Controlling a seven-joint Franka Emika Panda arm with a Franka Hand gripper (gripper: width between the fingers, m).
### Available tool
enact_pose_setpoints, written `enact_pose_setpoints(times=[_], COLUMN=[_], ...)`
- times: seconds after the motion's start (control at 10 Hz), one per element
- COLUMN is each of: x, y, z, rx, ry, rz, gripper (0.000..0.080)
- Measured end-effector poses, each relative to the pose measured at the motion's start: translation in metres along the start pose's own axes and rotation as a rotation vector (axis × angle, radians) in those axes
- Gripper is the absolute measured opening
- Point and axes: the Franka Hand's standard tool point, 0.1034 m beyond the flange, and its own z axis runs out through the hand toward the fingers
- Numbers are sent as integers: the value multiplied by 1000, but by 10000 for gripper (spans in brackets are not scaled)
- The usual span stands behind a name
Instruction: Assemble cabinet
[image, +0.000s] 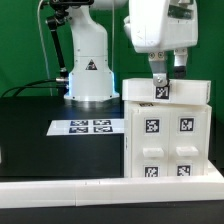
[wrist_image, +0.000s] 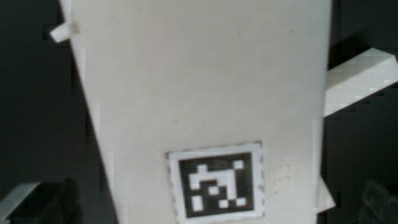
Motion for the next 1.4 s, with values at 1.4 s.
enact_pose_setpoints(times=[1.4], x=[-10], y=[2], z=[14], rx=[6], ry=[-21], rz=[396], gripper=[558])
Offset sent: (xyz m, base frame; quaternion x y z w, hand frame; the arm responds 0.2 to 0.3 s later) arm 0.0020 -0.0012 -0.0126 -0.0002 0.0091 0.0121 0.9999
